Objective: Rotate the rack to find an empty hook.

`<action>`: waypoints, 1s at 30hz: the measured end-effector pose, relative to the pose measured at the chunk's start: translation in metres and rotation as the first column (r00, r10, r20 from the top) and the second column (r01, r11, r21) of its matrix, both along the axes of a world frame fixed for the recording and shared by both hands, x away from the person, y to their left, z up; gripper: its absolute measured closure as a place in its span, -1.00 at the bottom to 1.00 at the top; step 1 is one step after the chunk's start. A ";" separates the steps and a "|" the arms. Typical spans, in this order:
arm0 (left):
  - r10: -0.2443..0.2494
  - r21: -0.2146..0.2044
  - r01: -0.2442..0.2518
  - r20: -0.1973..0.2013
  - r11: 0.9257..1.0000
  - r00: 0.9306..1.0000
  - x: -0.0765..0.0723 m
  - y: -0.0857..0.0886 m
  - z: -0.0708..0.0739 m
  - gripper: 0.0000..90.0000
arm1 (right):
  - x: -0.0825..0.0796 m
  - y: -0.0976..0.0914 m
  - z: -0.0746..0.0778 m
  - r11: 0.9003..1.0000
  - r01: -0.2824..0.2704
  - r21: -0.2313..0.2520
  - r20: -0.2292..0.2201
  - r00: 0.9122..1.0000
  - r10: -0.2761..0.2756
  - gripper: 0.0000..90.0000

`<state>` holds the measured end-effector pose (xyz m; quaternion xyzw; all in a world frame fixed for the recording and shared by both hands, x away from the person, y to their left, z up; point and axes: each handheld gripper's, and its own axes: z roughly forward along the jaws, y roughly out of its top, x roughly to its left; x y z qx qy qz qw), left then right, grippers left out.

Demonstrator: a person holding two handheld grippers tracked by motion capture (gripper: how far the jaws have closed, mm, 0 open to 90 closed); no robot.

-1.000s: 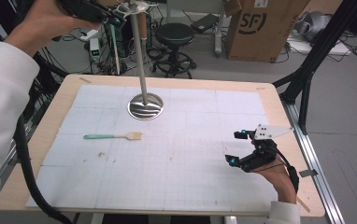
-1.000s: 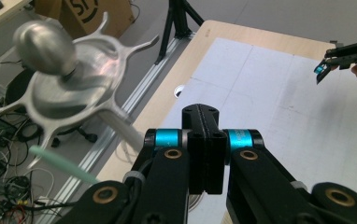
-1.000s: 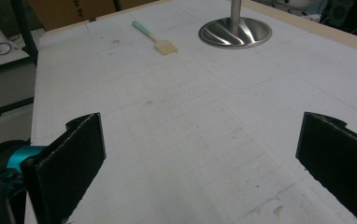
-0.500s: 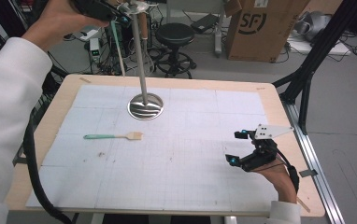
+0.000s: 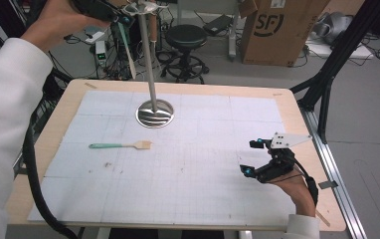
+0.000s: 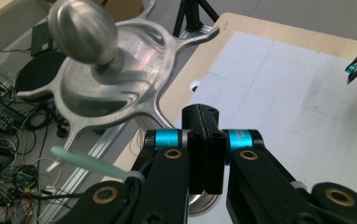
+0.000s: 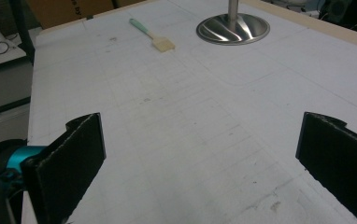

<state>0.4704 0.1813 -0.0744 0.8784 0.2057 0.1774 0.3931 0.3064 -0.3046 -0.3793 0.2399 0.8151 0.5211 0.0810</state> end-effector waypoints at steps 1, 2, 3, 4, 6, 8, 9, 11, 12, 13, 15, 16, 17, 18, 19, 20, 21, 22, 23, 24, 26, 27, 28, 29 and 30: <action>0.003 0.000 -0.003 0.000 1.000 1.000 0.001 0.002 0.000 1.00 | 0.000 0.000 0.000 1.000 0.000 -0.001 0.000 1.000 0.000 -1.00; 0.005 -0.003 -0.006 -0.002 1.000 1.000 0.002 0.004 0.000 1.00 | 0.000 0.000 0.000 1.000 0.001 -0.001 -0.002 1.000 -0.001 -1.00; 0.008 -0.003 -0.008 -0.003 1.000 1.000 0.003 0.005 0.000 1.00 | 0.000 0.000 -0.001 1.000 0.002 -0.002 -0.001 1.000 -0.002 -1.00; 0.012 -0.002 -0.012 -0.002 1.000 1.000 0.005 0.008 -0.001 1.00 | 0.001 0.000 -0.001 1.000 0.003 -0.004 0.000 1.000 -0.003 -1.00; 0.015 -0.011 -0.015 -0.003 1.000 1.000 0.007 0.012 -0.001 1.00 | 0.000 0.000 -0.001 1.000 0.002 -0.004 -0.007 1.000 -0.002 -1.00; 0.021 -0.017 -0.021 -0.004 1.000 1.000 0.009 0.015 -0.001 1.00 | 0.001 0.000 -0.002 1.000 0.004 -0.004 -0.009 1.000 -0.004 -1.00; 0.022 -0.018 -0.022 -0.001 1.000 1.000 0.010 0.017 -0.001 1.00 | 0.001 0.000 -0.003 1.000 0.004 -0.006 -0.011 1.000 -0.004 -1.00; 0.029 -0.024 -0.029 -0.005 0.999 1.000 0.012 0.019 -0.002 1.00 | 0.002 0.000 -0.003 1.000 0.004 -0.008 -0.015 1.000 -0.004 -1.00; 0.032 -0.022 -0.032 -0.005 0.999 0.999 0.013 0.020 -0.002 1.00 | 0.002 0.000 -0.003 1.000 0.004 -0.008 -0.015 1.000 -0.004 -1.00; 0.034 -0.023 -0.034 -0.005 0.999 0.999 0.015 0.021 -0.003 1.00 | 0.002 0.000 -0.003 1.000 0.005 -0.009 -0.015 1.000 -0.005 -1.00; 0.035 -0.026 -0.036 -0.006 0.999 0.999 0.017 0.023 -0.004 1.00 | 0.002 0.000 -0.003 1.000 0.006 -0.007 -0.013 1.000 -0.006 -1.00; 0.036 -0.028 -0.036 -0.003 0.999 0.999 0.018 0.024 -0.004 1.00 | 0.001 0.000 -0.003 1.000 0.007 -0.007 -0.012 1.000 -0.007 -1.00; 0.031 -0.036 -0.031 -0.003 0.999 1.000 0.019 0.025 -0.004 1.00 | 0.001 -0.001 -0.003 1.000 0.009 -0.007 -0.015 1.000 -0.009 -1.00; 0.031 -0.041 -0.031 -0.004 0.999 1.000 0.020 0.026 -0.004 1.00 | 0.001 -0.001 -0.003 1.000 0.014 -0.007 -0.012 1.000 -0.014 -1.00; 0.027 -0.047 -0.027 -0.005 0.999 1.000 0.021 0.027 -0.004 1.00 | 0.001 -0.002 -0.002 1.000 0.017 -0.003 -0.013 1.000 -0.017 -1.00; 0.024 -0.050 -0.025 -0.005 0.998 1.000 0.022 0.027 -0.005 1.00 | 0.001 -0.002 -0.002 1.000 0.016 -0.002 -0.009 1.000 -0.016 -1.00; 0.022 -0.050 -0.022 -0.004 0.998 1.000 0.022 0.028 -0.005 1.00 | 0.001 -0.003 -0.002 1.000 0.017 0.001 -0.011 1.000 -0.017 -1.00; 0.019 -0.048 -0.020 -0.002 0.999 1.000 0.021 0.028 -0.005 1.00 | 0.001 -0.003 -0.002 1.000 0.017 0.001 -0.006 1.000 -0.017 -1.00; 0.021 -0.042 -0.021 0.001 0.999 1.000 0.020 0.028 -0.006 1.00 | 0.001 -0.004 -0.002 1.000 0.020 0.000 -0.009 1.000 -0.020 -1.00; 0.018 -0.040 -0.018 -0.001 0.999 1.000 0.019 0.030 -0.006 1.00 | 0.001 -0.004 -0.002 1.000 0.021 0.000 -0.010 1.000 -0.021 -1.00; 0.011 -0.039 -0.011 -0.006 0.999 1.000 0.016 0.032 -0.006 1.00 | 0.000 -0.004 -0.002 1.000 0.021 0.000 -0.008 1.000 -0.021 -1.00; 0.005 -0.038 -0.005 -0.011 0.999 1.000 0.014 0.033 -0.006 0.99 | 0.000 -0.004 -0.002 1.000 0.023 0.002 -0.007 1.000 -0.023 -1.00; 0.001 -0.035 -0.001 -0.015 0.999 1.000 0.012 0.034 -0.006 0.99 | 0.000 -0.004 -0.001 1.000 0.023 0.004 -0.007 1.000 -0.023 -1.00; 0.001 -0.036 -0.001 -0.009 0.999 1.000 0.009 0.035 -0.006 0.98 | 0.000 -0.004 -0.001 1.000 0.023 0.006 -0.006 1.000 -0.023 -1.00; -0.001 -0.043 0.001 -0.002 0.999 1.000 0.006 0.036 -0.007 0.93 | 0.000 -0.004 -0.001 1.000 0.022 0.006 -0.001 1.000 -0.022 -1.00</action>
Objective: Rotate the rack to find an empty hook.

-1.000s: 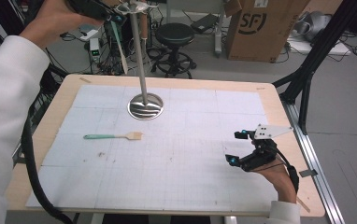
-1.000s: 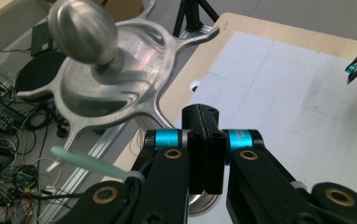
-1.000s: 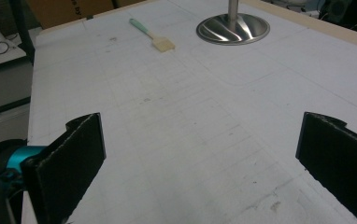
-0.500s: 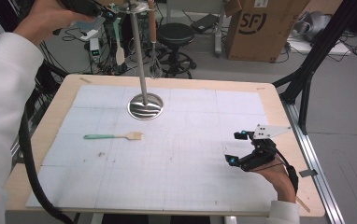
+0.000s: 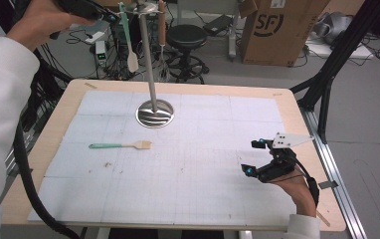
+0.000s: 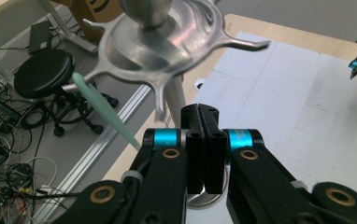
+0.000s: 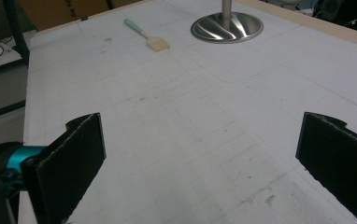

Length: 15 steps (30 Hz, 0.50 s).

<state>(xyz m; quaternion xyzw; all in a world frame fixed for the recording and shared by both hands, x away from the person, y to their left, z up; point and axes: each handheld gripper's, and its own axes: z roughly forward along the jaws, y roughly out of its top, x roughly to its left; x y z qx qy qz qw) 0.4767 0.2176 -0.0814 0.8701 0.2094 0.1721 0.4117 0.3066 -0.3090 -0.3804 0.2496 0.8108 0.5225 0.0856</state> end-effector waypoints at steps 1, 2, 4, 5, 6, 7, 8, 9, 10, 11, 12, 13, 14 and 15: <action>-0.003 -0.009 0.003 0.002 1.000 1.000 -0.002 0.002 -0.001 0.90 | 0.000 0.000 0.000 1.000 0.002 0.001 -0.002 1.000 -0.002 -1.00; -0.001 -0.005 0.001 0.000 1.000 1.000 -0.005 0.003 -0.003 0.89 | 0.000 0.000 0.000 1.000 0.002 0.002 -0.002 1.000 -0.002 -1.00; 0.001 0.009 -0.001 -0.006 1.000 1.000 -0.009 0.007 -0.007 0.85 | -0.001 0.000 0.000 1.000 0.005 0.001 -0.003 1.000 -0.005 -1.00; -0.003 0.012 0.003 -0.009 1.000 1.000 -0.012 0.009 -0.009 0.80 | 0.000 0.000 0.000 1.000 0.002 0.001 0.001 1.000 -0.002 -1.00; 0.002 0.018 -0.002 0.002 1.000 1.000 -0.015 0.010 -0.011 0.71 | -0.001 0.000 0.000 1.000 0.002 0.002 0.001 1.000 -0.002 -1.00; 0.004 0.010 -0.004 0.015 1.000 1.000 -0.019 0.012 -0.012 0.61 | -0.001 0.000 0.001 1.000 0.003 0.002 0.001 1.000 -0.003 -1.00; -0.004 -0.006 0.005 0.017 1.000 1.000 -0.023 0.013 -0.015 0.58 | -0.001 0.000 0.001 1.000 0.003 0.004 -0.003 1.000 -0.003 -1.00; -0.014 -0.007 0.015 0.026 1.000 1.000 -0.026 0.015 -0.017 0.52 | -0.001 0.000 0.001 1.000 0.005 0.004 -0.002 1.000 -0.005 -1.00; -0.012 0.002 0.012 0.036 1.000 0.999 -0.030 0.015 -0.020 0.43 | -0.001 -0.001 0.001 1.000 0.005 0.006 0.000 1.000 -0.005 -1.00; 0.000 0.009 0.000 0.042 1.000 0.999 -0.033 0.016 -0.023 0.29 | -0.002 -0.001 0.001 1.000 0.003 0.010 0.006 1.000 -0.003 -1.00; 0.000 0.003 0.000 0.050 1.000 0.999 -0.036 0.017 -0.026 0.17 | -0.002 -0.001 0.002 1.000 0.002 0.013 0.005 1.000 -0.002 -1.00; -0.009 -0.018 0.010 0.058 1.000 0.998 -0.038 0.019 -0.029 0.07 | -0.002 -0.002 0.002 1.000 0.006 0.015 0.011 1.000 -0.006 -1.00; -0.024 -0.013 0.024 0.057 1.000 0.998 -0.041 0.020 -0.031 -0.01 | -0.003 -0.002 0.003 1.000 0.005 0.019 0.011 1.000 -0.005 -1.00; -0.027 -0.009 0.028 0.067 1.000 0.997 -0.044 0.020 -0.034 -0.11 | -0.003 -0.002 0.003 1.000 0.006 0.021 0.009 1.000 -0.006 -1.00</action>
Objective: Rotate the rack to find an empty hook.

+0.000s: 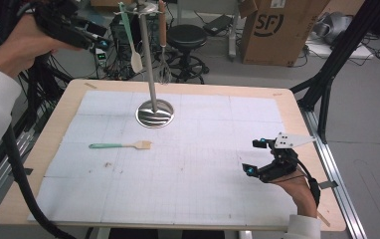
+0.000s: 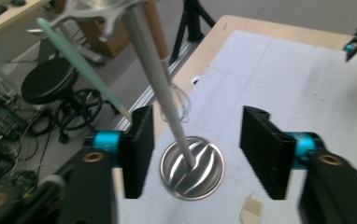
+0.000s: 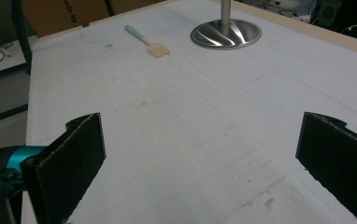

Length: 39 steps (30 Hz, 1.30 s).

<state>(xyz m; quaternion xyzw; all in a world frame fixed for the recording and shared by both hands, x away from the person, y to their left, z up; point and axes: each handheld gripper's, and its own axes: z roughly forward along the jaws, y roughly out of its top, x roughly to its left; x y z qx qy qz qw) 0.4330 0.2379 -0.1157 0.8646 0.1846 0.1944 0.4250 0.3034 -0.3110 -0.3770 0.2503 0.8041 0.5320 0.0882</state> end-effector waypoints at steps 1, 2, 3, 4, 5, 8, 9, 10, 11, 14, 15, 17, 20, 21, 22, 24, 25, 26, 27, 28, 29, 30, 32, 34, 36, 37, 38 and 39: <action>-0.016 -0.012 0.016 0.009 1.000 1.000 -0.003 0.000 -0.003 -0.20 | 0.000 0.000 0.000 1.000 0.001 0.001 0.003 1.000 -0.001 -1.00; -0.030 -0.032 0.030 0.003 0.999 1.000 -0.006 0.000 -0.006 -0.29 | 0.000 0.000 0.001 1.000 -0.001 0.001 0.006 1.000 0.001 -1.00; -0.045 -0.030 0.045 0.004 0.999 0.999 -0.008 0.000 -0.009 -0.36 | -0.001 0.000 0.001 1.000 -0.001 0.001 0.005 1.000 0.001 -1.00; -0.050 -0.016 0.050 0.016 0.999 0.999 -0.011 -0.001 -0.012 -0.44 | -0.001 -0.001 0.002 1.000 0.001 0.002 0.006 1.000 -0.001 -1.00; -0.058 -0.019 0.059 0.027 0.998 0.998 -0.014 -0.002 -0.015 -0.52 | -0.001 -0.001 0.002 1.000 -0.001 0.004 0.014 1.000 0.001 -1.00; -0.078 -0.027 0.078 0.032 0.997 0.996 -0.020 -0.002 -0.025 -0.69 | -0.002 -0.002 0.003 1.000 0.003 0.011 0.013 1.000 -0.004 -1.00; -0.066 -0.038 0.068 0.044 0.997 0.997 -0.022 -0.002 -0.028 -0.78 | -0.002 -0.003 0.003 1.000 0.004 0.015 0.014 1.000 -0.004 -1.00; -0.063 -0.051 0.066 0.044 0.997 0.997 -0.024 -0.001 -0.031 -0.85 | -0.003 -0.003 0.003 1.000 0.004 0.015 0.013 1.000 -0.004 -1.00; -0.069 -0.059 0.071 0.044 0.996 0.997 -0.026 0.001 -0.034 -0.86 | -0.003 -0.004 0.003 1.000 0.005 0.015 0.014 1.000 -0.005 -1.00; -0.076 -0.083 0.080 0.046 0.993 0.996 -0.032 0.005 -0.042 -0.96 | -0.002 -0.004 0.003 1.000 0.008 0.012 0.015 1.000 -0.009 -1.00; -0.075 -0.086 0.078 0.040 0.993 0.996 -0.034 0.006 -0.044 -0.96 | -0.002 -0.004 0.003 1.000 0.008 0.011 0.015 1.000 -0.008 -1.00; -0.071 -0.097 0.075 0.043 0.992 0.997 -0.038 0.009 -0.049 -0.96 | -0.002 -0.004 0.003 1.000 0.007 0.011 0.015 1.000 -0.007 -1.00; -0.057 -0.102 0.061 0.046 0.993 0.997 -0.042 0.014 -0.057 -0.96 | -0.002 -0.006 0.003 1.000 0.009 0.013 0.014 1.000 -0.010 -1.00; -0.053 -0.097 0.057 0.044 0.994 0.998 -0.043 0.016 -0.060 -0.96 | -0.002 -0.006 0.003 1.000 0.011 0.013 0.018 1.000 -0.011 -1.00; -0.051 -0.099 0.055 0.042 0.994 0.998 -0.044 0.017 -0.062 -0.96 | -0.003 -0.006 0.003 1.000 0.013 0.015 0.014 1.000 -0.013 -1.00; -0.052 -0.103 0.056 0.042 0.993 0.998 -0.047 0.019 -0.066 -0.96 | -0.003 -0.007 0.004 1.000 0.014 0.016 0.020 1.000 -0.014 -1.00; -0.053 -0.103 0.057 0.042 0.993 0.998 -0.048 0.019 -0.068 -0.96 | -0.004 -0.007 0.004 1.000 0.013 0.017 0.017 1.000 -0.013 -1.00; -0.057 -0.100 0.061 0.040 0.993 0.998 -0.050 0.020 -0.069 -0.96 | -0.004 -0.007 0.004 1.000 0.013 0.018 0.017 1.000 -0.014 -1.00; -0.061 -0.096 0.064 0.039 0.993 0.997 -0.051 0.020 -0.070 -0.96 | -0.004 -0.007 0.004 1.000 0.013 0.016 0.017 1.000 -0.013 -1.00; -0.061 -0.098 0.064 0.041 0.993 0.997 -0.052 0.020 -0.072 -0.96 | -0.004 -0.007 0.004 1.000 0.014 0.015 0.017 1.000 -0.014 -1.00; -0.060 -0.098 0.064 0.036 0.993 0.998 -0.053 0.020 -0.073 -0.96 | -0.003 -0.007 0.004 1.000 0.015 0.014 0.017 1.000 -0.015 -1.00; -0.065 -0.099 0.068 0.037 0.993 0.997 -0.054 0.020 -0.074 -0.96 | -0.004 -0.007 0.004 1.000 0.014 0.014 0.017 1.000 -0.014 -1.00; -0.063 -0.095 0.067 0.038 0.993 0.997 -0.056 0.021 -0.076 -0.96 | -0.004 -0.007 0.004 1.000 0.013 0.015 0.018 1.000 -0.013 -1.00; -0.063 -0.095 0.066 0.034 0.993 0.997 -0.058 0.021 -0.080 -0.96 | -0.004 -0.008 0.005 1.000 0.015 0.016 0.020 1.000 -0.015 -1.00; -0.065 -0.097 0.067 0.031 0.993 0.997 -0.060 0.022 -0.083 -0.96 | -0.003 -0.008 0.005 1.000 0.013 0.018 0.022 1.000 -0.013 -1.00; -0.066 -0.096 0.068 0.029 0.993 0.997 -0.060 0.022 -0.084 -0.96 | -0.004 -0.008 0.005 1.000 0.014 0.020 0.018 1.000 -0.015 -1.00; -0.067 -0.094 0.069 0.027 0.993 0.997 -0.061 0.022 -0.085 -0.96 | -0.004 -0.008 0.005 1.000 0.015 0.020 0.018 1.000 -0.015 -1.00; -0.069 -0.099 0.071 0.023 0.993 0.997 -0.062 0.022 -0.087 -0.96 | -0.004 -0.008 0.005 1.000 0.014 0.020 0.017 1.000 -0.014 -1.00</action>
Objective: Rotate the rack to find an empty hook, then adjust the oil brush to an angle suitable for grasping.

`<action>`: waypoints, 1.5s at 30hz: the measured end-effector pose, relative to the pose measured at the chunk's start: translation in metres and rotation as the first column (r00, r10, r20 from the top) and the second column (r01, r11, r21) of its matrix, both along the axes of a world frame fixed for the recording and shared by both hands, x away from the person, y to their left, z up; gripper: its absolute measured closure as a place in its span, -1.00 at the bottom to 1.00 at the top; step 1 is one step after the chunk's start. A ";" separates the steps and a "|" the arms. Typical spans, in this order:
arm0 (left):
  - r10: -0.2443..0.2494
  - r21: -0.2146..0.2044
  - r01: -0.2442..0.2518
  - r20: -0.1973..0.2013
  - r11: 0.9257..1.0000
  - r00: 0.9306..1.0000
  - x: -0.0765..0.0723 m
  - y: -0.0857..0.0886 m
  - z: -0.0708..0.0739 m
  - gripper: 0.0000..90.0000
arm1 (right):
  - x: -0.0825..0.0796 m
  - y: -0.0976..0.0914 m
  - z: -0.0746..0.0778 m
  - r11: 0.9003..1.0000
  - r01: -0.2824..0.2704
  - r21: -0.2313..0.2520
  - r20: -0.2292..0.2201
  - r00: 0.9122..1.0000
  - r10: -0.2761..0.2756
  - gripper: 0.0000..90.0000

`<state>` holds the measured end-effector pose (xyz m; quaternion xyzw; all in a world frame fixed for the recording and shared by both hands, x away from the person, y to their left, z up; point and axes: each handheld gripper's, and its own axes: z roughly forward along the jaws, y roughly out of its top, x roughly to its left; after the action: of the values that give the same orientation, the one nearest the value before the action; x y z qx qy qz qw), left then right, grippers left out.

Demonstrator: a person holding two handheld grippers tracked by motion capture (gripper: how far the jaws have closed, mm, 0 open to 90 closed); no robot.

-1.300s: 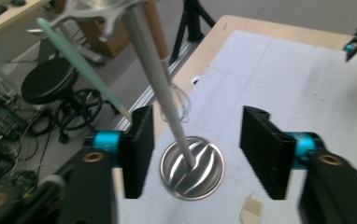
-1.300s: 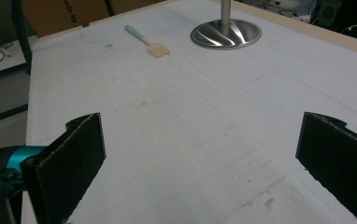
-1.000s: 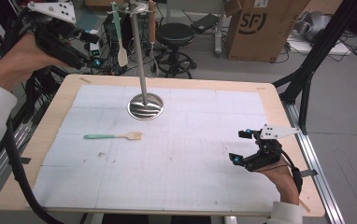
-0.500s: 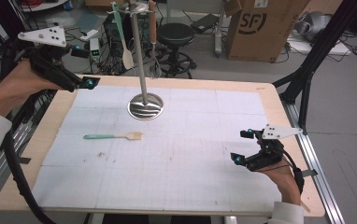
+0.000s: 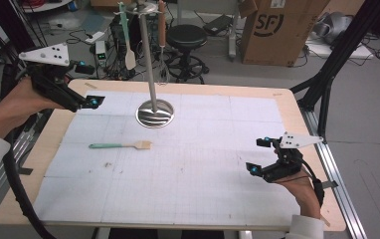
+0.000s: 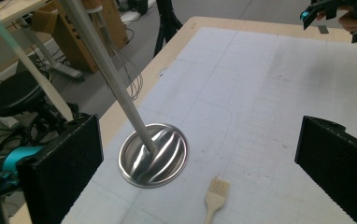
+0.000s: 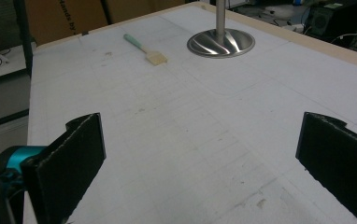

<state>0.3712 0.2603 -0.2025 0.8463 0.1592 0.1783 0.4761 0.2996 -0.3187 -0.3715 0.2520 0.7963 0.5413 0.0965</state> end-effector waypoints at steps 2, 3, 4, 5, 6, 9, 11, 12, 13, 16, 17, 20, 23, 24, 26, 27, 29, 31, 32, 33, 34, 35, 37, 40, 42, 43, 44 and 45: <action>-0.004 0.004 0.004 0.003 1.000 1.000 -0.002 0.000 -0.003 -0.96 | 0.000 0.000 0.000 1.000 -0.002 0.000 0.006 1.000 0.002 -1.00; 0.001 0.004 -0.001 0.001 1.000 1.000 -0.002 0.000 -0.004 -0.96 | 0.000 -0.001 0.000 1.000 -0.001 -0.002 0.010 1.000 0.001 -1.00; -0.002 0.006 0.002 0.001 1.000 1.000 -0.002 0.000 -0.006 -0.96 | 0.000 -0.001 0.001 1.000 0.003 0.002 0.005 1.000 -0.003 -1.00; 0.000 0.008 0.000 0.000 1.000 1.000 -0.002 0.000 -0.007 -0.96 | 0.000 -0.001 0.001 1.000 0.002 0.000 0.012 1.000 -0.002 -1.00; 0.004 0.009 -0.004 -0.002 1.000 1.000 -0.002 0.000 -0.008 -0.96 | -0.001 -0.002 0.001 1.000 0.002 -0.001 0.010 1.000 -0.002 -1.00; 0.006 0.018 -0.006 -0.003 1.000 1.000 -0.001 0.000 -0.011 -0.96 | -0.001 -0.001 0.001 1.000 0.003 0.001 0.008 1.000 -0.003 -1.00; 0.006 0.024 -0.005 -0.012 1.000 1.000 0.001 -0.001 -0.013 -0.96 | -0.001 -0.001 0.001 1.000 0.003 -0.001 0.013 1.000 -0.003 -1.00; 0.006 0.033 -0.005 -0.014 0.999 1.000 0.001 -0.001 -0.014 -0.96 | -0.001 -0.001 0.001 1.000 0.004 -0.003 0.012 1.000 -0.004 -1.00; 0.005 0.035 -0.005 -0.018 0.999 1.000 0.002 -0.002 -0.016 -0.96 | -0.001 -0.001 0.001 1.000 0.005 -0.001 0.015 1.000 -0.005 -1.00; -0.005 0.048 0.007 -0.026 0.999 1.000 0.005 -0.004 -0.021 -0.96 | -0.002 -0.002 0.002 1.000 0.004 -0.001 0.007 1.000 -0.004 -1.00; -0.002 0.047 0.004 -0.035 0.999 0.999 0.005 -0.005 -0.022 -0.96 | -0.002 -0.002 0.002 1.000 0.005 0.000 0.010 1.000 -0.005 -1.00; 0.001 0.061 0.001 -0.044 0.998 0.999 0.009 -0.008 -0.027 -0.96 | -0.002 -0.002 0.002 1.000 0.008 0.000 0.008 1.000 -0.008 -1.00; -0.001 0.079 0.005 -0.057 0.997 0.998 0.012 -0.011 -0.032 -0.88 | -0.001 -0.001 0.001 1.000 0.004 -0.005 0.015 1.000 -0.004 -1.00; -0.004 0.091 0.009 -0.059 0.996 0.998 0.014 -0.012 -0.033 -0.83 | -0.001 -0.001 0.002 1.000 0.004 -0.006 0.008 1.000 -0.004 -1.00; -0.015 0.103 0.022 -0.065 0.994 0.998 0.016 -0.014 -0.037 -0.78 | -0.001 -0.001 0.001 1.000 0.002 -0.008 0.009 1.000 -0.002 -1.00; -0.025 0.111 0.032 -0.068 0.993 0.997 0.018 -0.015 -0.038 -0.73 | -0.001 -0.001 0.002 1.000 0.003 -0.005 0.007 1.000 -0.003 -1.00; -0.032 0.127 0.042 -0.082 0.991 0.996 0.020 -0.018 -0.042 -0.63 | -0.001 -0.002 0.002 1.000 0.006 -0.006 0.014 1.000 -0.006 -1.00; -0.038 0.137 0.052 -0.099 0.989 0.994 0.023 -0.020 -0.046 -0.54 | -0.001 -0.002 0.002 1.000 0.009 -0.008 0.012 1.000 -0.009 -1.00; -0.045 0.144 0.060 -0.106 0.988 0.993 0.024 -0.022 -0.048 -0.47 | -0.001 -0.002 0.002 1.000 0.010 -0.006 0.009 1.000 -0.010 -1.00; -0.047 0.151 0.063 -0.111 0.986 0.993 0.026 -0.023 -0.050 -0.43 | -0.002 -0.002 0.002 1.000 0.012 -0.008 0.009 1.000 -0.012 -1.00; -0.053 0.153 0.070 -0.117 0.986 0.992 0.027 -0.024 -0.052 -0.39 | -0.002 -0.002 0.002 1.000 0.011 -0.007 0.008 1.000 -0.011 -1.00; -0.060 0.157 0.080 -0.124 0.984 0.990 0.028 -0.025 -0.054 -0.30 | -0.002 -0.003 0.002 1.000 0.010 -0.008 0.009 1.000 -0.010 -1.00; -0.057 0.173 0.082 -0.145 0.981 0.988 0.031 -0.028 -0.060 -0.21 | -0.002 -0.003 0.001 1.000 0.011 -0.011 0.009 1.000 -0.011 -1.00; -0.045 0.189 0.078 -0.173 0.979 0.984 0.035 -0.031 -0.067 -0.02 | -0.002 -0.004 0.001 1.000 0.011 -0.009 0.007 1.000 -0.011 -1.00; -0.039 0.205 0.078 -0.192 0.976 0.981 0.039 -0.033 -0.073 0.05 | -0.002 -0.003 0.001 1.000 0.011 -0.008 0.006 1.000 -0.011 -1.00; -0.033 0.208 0.075 -0.199 0.975 0.979 0.040 -0.033 -0.076 0.10 | -0.002 -0.004 0.001 1.000 0.011 -0.008 0.006 1.000 -0.011 -1.00; -0.033 0.211 0.078 -0.207 0.974 0.978 0.041 -0.033 -0.078 0.12 | -0.002 -0.004 0.001 1.000 0.011 -0.009 0.007 1.000 -0.011 -1.00; -0.032 0.216 0.079 -0.214 0.973 0.976 0.042 -0.034 -0.080 0.18 | -0.002 -0.004 0.001 1.000 0.012 -0.008 0.008 1.000 -0.012 -1.00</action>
<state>0.4136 0.2268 -0.2824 0.9126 0.1633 0.0917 0.3633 0.2978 -0.3229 -0.3707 0.2543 0.7967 0.5384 0.1038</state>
